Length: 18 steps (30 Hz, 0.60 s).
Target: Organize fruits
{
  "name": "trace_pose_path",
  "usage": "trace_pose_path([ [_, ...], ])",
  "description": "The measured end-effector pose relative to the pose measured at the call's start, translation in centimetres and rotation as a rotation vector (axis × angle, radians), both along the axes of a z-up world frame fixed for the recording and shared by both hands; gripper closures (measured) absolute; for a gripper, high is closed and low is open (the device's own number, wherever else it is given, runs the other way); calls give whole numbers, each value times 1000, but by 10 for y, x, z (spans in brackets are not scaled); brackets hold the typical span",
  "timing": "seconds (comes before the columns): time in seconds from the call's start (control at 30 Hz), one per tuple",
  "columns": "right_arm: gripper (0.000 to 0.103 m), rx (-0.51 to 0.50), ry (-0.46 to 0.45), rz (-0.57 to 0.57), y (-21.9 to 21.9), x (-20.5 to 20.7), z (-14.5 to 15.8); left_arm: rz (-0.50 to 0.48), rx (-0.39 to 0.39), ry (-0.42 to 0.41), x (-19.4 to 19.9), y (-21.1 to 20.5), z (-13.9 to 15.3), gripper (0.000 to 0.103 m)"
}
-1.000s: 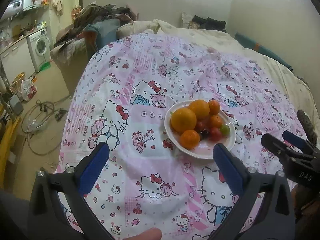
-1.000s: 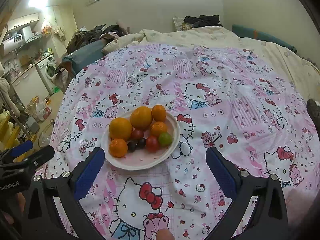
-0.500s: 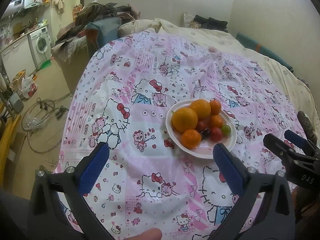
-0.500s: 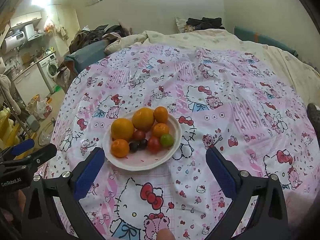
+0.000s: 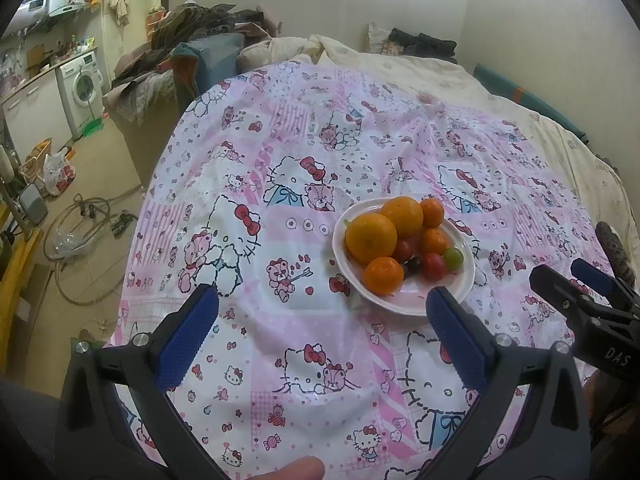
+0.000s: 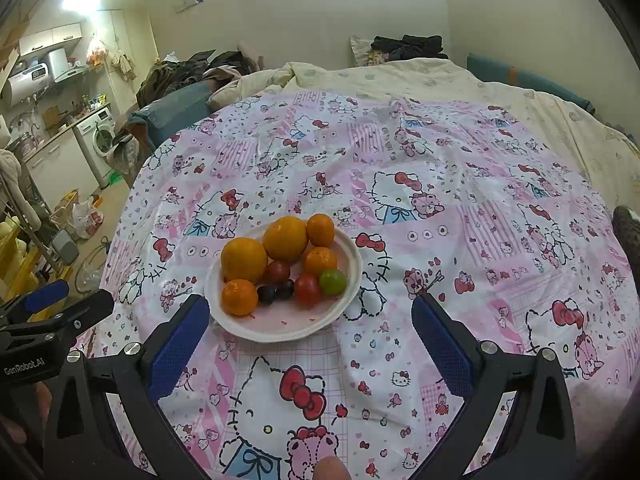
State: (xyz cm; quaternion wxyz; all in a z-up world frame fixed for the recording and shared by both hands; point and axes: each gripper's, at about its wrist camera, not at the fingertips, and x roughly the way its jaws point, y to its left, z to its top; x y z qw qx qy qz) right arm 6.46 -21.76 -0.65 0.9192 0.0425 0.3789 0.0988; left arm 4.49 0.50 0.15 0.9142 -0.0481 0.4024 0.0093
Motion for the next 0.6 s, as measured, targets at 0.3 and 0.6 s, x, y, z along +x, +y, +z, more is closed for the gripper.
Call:
trace_pose_path([
  [0.3,0,-3,1,-2,0,0,0,1,0,-1,1,0,0,1],
  [0.6,0,-4,0,-1,0,0,0,-1,0,-1,1,0,1,1],
])
